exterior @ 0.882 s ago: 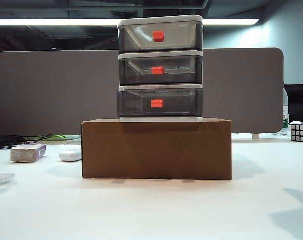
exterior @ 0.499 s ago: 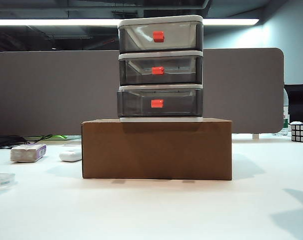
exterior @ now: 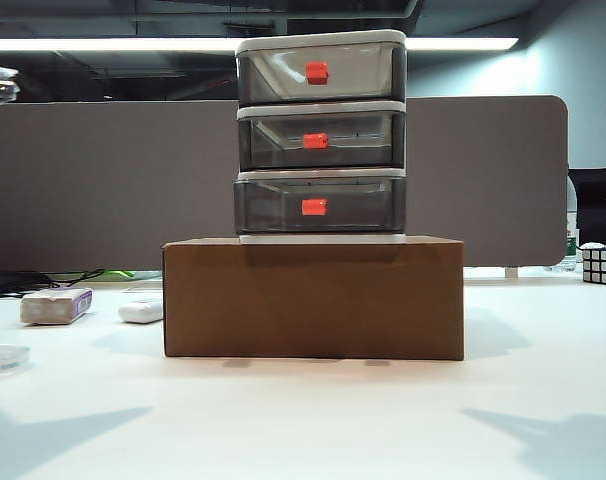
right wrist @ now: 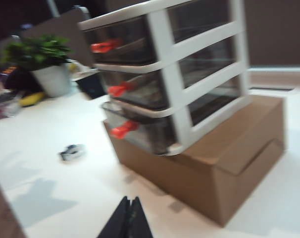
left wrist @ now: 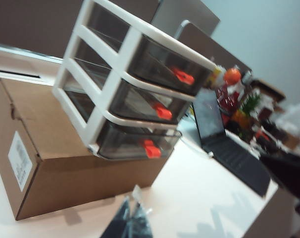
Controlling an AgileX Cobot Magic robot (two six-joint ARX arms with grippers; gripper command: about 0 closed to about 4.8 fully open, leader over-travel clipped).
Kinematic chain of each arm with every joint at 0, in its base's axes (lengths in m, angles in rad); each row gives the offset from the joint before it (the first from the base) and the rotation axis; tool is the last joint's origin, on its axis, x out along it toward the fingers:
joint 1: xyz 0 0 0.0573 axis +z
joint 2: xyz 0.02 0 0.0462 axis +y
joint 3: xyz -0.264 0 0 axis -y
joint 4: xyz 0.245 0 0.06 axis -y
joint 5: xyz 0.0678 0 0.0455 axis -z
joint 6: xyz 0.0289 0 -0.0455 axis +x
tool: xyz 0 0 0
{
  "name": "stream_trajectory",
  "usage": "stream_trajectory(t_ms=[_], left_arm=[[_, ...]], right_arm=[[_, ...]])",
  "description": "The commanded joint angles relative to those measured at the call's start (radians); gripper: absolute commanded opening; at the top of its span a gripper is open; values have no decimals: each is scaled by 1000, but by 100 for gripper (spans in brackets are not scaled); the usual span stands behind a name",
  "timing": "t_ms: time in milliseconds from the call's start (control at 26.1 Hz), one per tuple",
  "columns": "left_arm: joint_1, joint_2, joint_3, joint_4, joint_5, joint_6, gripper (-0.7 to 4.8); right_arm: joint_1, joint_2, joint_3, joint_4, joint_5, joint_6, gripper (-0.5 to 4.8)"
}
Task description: Open the third layer of the drawer on the table, pick up the transparent tape on the table and put it in, and finally close the drawer.
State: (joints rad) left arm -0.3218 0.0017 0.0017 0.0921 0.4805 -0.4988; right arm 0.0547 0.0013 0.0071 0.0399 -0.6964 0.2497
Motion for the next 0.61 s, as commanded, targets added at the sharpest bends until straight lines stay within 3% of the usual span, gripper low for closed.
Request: stream_trajectory(t_ms=[38,115,192,230,384,460,614], left_arm=[[-100,1,6,-36,-127,-55,-4],[-183,1,6,-38,-134,-19,-1],[-334,1,6,-28,-274,87,11],[-430,1,6,-19,-401,137,24],[-636,12,6,26,-621,214,26],[-792,80,6,111,-787,284,26],[-892,252,6,299,-884,312,26]], right_arm=[[1,-1,-6,9,-13,124,-5],[7,-1,-4,5,-23,127,-5],[39,0,15,-3,2,108,-5],[72,1,37,-18,39,90,-5],[167,2,108,-101,153,28,-5],[259,18,148,-140,244,0,-5],[349,85,168,-140,303,-15,-5]])
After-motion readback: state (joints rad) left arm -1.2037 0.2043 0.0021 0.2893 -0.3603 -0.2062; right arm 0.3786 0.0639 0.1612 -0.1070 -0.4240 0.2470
